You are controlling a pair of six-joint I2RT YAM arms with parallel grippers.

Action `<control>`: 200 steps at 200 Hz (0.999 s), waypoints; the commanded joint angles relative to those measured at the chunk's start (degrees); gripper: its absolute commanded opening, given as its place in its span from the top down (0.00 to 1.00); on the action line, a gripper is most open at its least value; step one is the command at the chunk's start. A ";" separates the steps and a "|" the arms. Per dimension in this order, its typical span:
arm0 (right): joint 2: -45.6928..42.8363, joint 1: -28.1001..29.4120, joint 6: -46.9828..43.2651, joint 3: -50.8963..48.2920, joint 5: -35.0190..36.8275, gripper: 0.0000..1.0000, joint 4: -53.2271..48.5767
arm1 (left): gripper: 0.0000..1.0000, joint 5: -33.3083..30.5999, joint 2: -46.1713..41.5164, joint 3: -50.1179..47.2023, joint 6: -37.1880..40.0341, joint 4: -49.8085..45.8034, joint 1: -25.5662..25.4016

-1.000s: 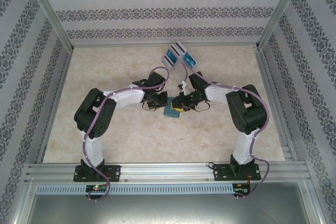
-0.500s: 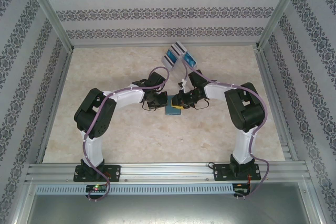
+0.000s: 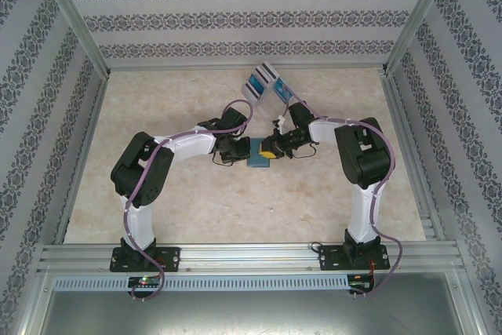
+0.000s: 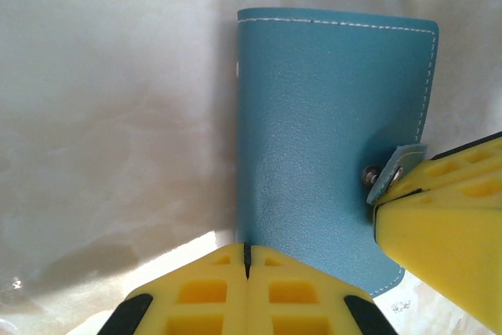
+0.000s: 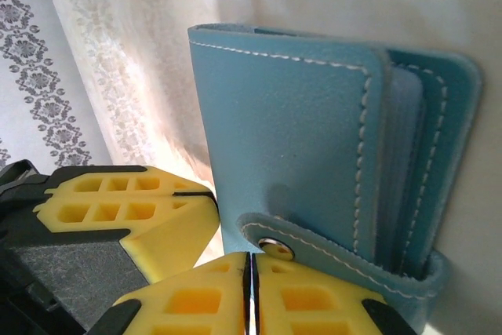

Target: Put the credit cards into the card holder

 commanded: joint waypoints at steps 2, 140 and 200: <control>-1.24 -0.07 -0.28 0.70 1.61 0.86 -4.40 | 1.00 0.41 0.40 0.61 0.45 -0.47 -0.89; -13.94 10.38 -21.90 -3.71 37.12 0.87 1.12 | 1.00 0.91 1.26 1.34 0.86 -1.16 -0.89; -11.48 11.59 -23.43 -0.79 38.49 0.87 -3.25 | 1.00 1.24 1.78 1.69 0.86 -1.08 -0.89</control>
